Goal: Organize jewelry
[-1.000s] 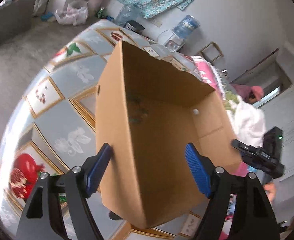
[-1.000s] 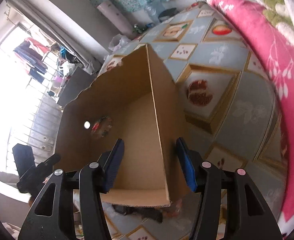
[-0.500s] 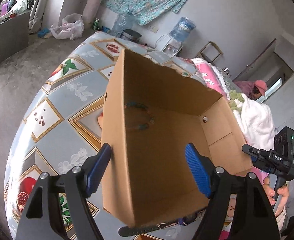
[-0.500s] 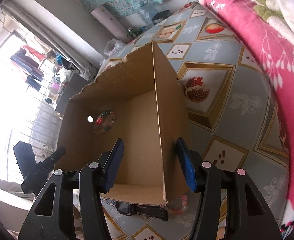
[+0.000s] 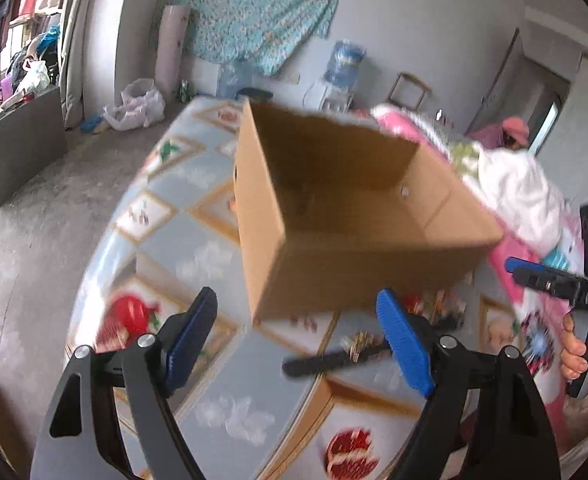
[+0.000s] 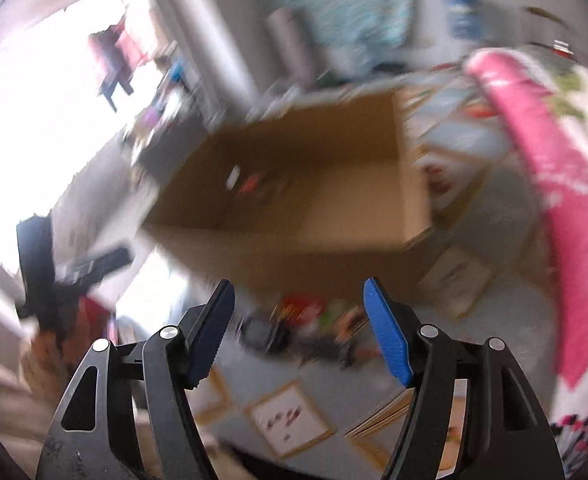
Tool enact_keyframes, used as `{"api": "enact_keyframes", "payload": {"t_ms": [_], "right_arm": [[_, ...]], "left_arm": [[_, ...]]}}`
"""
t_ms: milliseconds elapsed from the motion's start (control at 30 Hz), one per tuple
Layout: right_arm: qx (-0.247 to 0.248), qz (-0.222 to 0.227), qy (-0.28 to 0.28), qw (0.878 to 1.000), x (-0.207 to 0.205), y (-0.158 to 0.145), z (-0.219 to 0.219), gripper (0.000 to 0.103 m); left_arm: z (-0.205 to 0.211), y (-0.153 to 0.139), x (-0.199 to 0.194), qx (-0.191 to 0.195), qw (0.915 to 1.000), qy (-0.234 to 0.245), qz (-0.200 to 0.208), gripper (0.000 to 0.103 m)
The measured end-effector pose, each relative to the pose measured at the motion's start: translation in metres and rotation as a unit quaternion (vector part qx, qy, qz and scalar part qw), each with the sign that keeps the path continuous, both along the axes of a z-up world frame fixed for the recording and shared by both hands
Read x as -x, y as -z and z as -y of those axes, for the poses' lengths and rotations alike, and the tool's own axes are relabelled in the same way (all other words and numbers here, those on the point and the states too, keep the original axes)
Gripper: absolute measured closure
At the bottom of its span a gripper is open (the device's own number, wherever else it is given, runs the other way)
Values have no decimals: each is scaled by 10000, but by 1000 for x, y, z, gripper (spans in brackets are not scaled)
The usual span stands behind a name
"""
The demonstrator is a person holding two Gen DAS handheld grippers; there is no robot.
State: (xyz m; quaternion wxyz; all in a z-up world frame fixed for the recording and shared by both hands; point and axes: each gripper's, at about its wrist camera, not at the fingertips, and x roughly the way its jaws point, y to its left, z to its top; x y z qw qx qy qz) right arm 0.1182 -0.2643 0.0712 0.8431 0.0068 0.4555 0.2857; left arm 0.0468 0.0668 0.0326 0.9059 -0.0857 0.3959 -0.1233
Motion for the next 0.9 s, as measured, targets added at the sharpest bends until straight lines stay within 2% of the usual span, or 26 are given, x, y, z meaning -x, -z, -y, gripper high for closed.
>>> {"api": "enact_keyframes", "payload": {"t_ms": [133,200,267,467,667,833,900], "right_arm": [[813,-18,-1006,9916,6,29,-52,39],[1088,84,-1351,9848,8,37,-68,39],[1375,222,-1591,9774,8,44,-80,39],[2027,320,-2050,9570,-1,65,-99,39],[2405,411,-2369,9404,1,77,-108,41],[2203,226,-2374,9458,-4,78,-107,54],[2090,101,-2337,9495,-11,78,-104,55]], "left_arm": [[21,29,-2,-693,9972,62,-275,23],[31,41,-3,-1059,9937,86,-352,23],[36,50,-5,-1256,9912,118,-396,23],[41,62,-7,-1450,9886,188,-368,23],[38,62,-1,-1363,9899,344,-169,23],[43,56,10,-1293,9897,617,45,23],[49,55,14,-1305,9885,753,95,23]]}}
